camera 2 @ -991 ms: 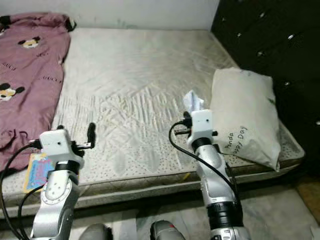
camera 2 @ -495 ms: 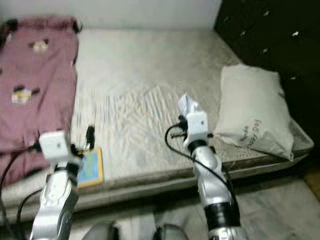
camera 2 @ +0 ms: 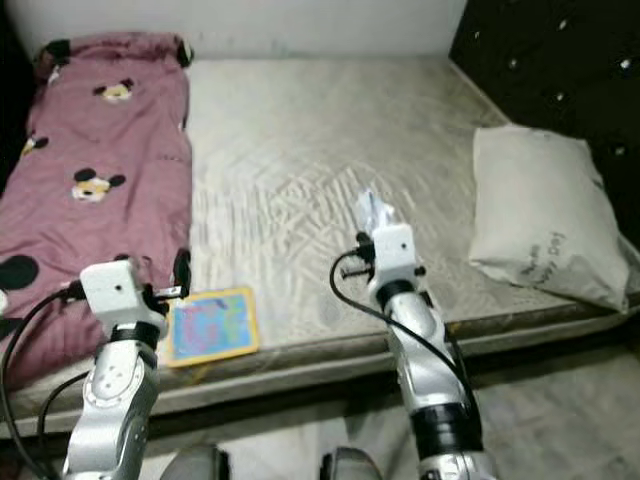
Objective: Clean up the room
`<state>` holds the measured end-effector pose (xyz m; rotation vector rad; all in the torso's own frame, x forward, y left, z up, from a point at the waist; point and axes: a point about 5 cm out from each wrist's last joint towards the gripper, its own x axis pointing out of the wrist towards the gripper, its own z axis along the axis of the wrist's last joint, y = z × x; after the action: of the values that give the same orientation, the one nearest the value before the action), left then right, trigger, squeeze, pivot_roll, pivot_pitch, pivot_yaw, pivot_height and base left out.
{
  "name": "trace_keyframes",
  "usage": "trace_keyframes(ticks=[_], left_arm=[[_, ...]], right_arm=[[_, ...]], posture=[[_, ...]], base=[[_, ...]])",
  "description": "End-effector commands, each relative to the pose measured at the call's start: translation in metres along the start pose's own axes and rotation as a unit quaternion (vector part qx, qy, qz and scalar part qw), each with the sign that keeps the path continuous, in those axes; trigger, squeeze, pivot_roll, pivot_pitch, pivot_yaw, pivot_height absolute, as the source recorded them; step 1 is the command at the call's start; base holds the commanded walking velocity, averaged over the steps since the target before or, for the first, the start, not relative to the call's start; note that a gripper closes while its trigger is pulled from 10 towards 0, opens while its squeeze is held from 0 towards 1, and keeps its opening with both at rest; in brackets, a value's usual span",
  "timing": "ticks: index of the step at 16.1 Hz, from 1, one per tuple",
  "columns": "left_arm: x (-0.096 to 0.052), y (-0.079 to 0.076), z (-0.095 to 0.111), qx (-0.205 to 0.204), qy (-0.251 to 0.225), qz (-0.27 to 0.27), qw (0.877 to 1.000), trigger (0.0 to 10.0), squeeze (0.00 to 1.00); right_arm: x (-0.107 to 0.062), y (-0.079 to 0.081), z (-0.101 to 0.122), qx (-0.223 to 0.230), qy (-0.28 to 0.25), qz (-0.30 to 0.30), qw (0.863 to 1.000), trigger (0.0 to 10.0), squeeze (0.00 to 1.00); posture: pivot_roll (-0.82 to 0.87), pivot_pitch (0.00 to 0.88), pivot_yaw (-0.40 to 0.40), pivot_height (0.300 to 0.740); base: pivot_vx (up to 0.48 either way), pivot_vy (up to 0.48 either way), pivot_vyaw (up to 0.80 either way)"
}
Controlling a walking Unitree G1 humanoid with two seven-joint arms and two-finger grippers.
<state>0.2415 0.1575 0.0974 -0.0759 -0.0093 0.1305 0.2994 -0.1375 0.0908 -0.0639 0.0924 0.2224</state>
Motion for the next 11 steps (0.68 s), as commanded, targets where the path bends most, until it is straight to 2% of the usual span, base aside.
trace_keyframes(ticks=[1, 11], left_arm=[[-0.0002, 0.0066, 0.0004, 0.003, 0.002, 0.012, 1.0, 10.0, 0.0], [0.0017, 0.0065, 0.0012, 0.005, -0.001, 0.012, 1.0, 10.0, 0.0]], right_arm=[[0.0038, 0.0086, 0.0075, 0.002, -0.015, 0.017, 1.0, 10.0, 0.0], [0.0045, 0.012, 0.0074, 0.007, -0.013, 0.034, 0.999, 10.0, 0.0]], posture=[[0.01, 0.058, -0.08, 0.74], [0.0, 0.046, -0.078, 0.74]], base=[[0.0, 0.48, 0.0], [0.0, 0.48, 0.0]])
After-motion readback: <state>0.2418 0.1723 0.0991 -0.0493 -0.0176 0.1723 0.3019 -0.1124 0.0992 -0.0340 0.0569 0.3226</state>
